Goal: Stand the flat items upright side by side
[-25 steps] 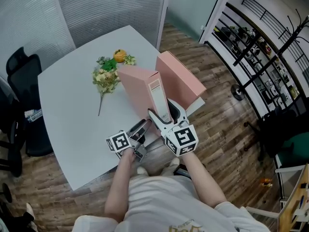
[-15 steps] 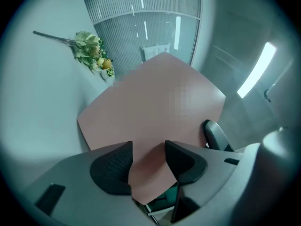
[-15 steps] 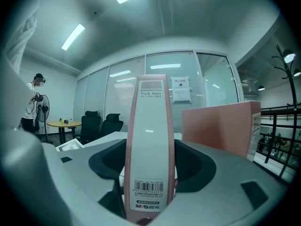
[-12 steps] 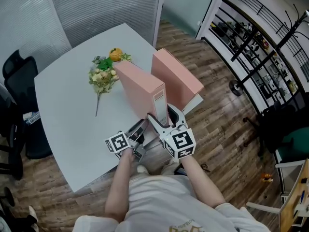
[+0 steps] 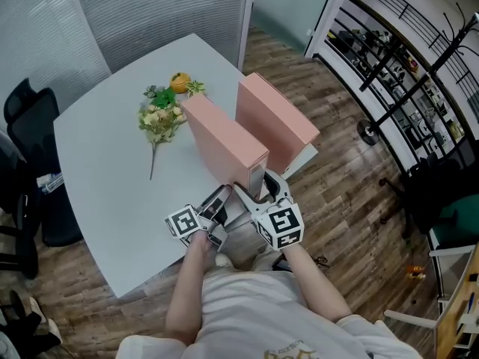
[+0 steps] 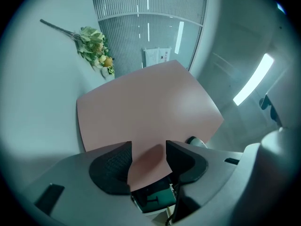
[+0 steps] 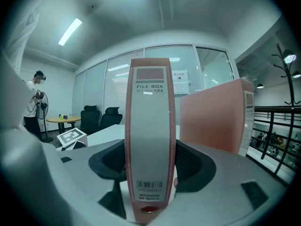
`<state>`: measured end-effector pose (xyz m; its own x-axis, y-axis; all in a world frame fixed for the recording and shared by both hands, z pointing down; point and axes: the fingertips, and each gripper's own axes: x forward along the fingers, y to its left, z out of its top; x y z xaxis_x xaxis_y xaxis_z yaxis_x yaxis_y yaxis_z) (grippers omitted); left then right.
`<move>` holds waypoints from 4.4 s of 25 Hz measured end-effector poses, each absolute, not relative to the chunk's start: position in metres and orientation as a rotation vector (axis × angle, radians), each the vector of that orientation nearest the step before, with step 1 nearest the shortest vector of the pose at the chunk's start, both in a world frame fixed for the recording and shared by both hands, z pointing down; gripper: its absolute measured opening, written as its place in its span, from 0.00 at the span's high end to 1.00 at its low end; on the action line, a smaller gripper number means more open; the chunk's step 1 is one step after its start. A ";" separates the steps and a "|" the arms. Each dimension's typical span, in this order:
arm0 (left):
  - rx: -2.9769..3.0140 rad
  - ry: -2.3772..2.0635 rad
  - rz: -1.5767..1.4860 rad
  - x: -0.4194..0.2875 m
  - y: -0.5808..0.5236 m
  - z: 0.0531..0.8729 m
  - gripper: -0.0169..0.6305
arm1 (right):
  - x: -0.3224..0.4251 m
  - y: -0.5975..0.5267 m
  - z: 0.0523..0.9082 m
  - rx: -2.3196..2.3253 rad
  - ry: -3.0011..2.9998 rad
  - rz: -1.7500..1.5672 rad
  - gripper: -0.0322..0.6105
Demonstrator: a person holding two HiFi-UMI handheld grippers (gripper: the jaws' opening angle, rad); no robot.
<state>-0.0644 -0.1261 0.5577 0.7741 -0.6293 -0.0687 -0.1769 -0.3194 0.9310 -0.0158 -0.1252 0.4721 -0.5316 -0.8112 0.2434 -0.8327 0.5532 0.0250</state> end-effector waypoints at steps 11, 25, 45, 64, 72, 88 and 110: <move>1.865 -0.606 -0.459 -0.056 -0.119 0.571 0.65 | -0.014 -0.117 0.504 1.353 -2.503 0.184 0.46; 1.845 -0.597 -0.475 -0.051 -0.117 0.572 0.65 | -0.010 -0.113 0.505 1.347 -2.525 0.181 0.46; 1.821 -0.601 -0.484 -0.052 -0.121 0.578 0.65 | 0.003 -0.099 0.508 1.309 -2.526 0.209 0.53; 1.812 -0.533 -0.478 -0.010 -0.144 0.580 0.65 | 0.044 -0.121 0.509 1.316 -2.494 0.204 0.53; 1.772 -0.508 -0.505 0.006 -0.154 0.577 0.65 | 0.058 -0.132 0.508 1.316 -2.482 0.208 0.53; 1.759 -0.498 -0.499 0.026 -0.162 0.579 0.65 | 0.078 -0.141 0.508 1.318 -2.467 0.211 0.53; 1.919 -0.565 -0.432 0.009 -0.163 0.558 0.65 | 0.095 -0.124 0.512 1.387 -2.430 0.250 0.53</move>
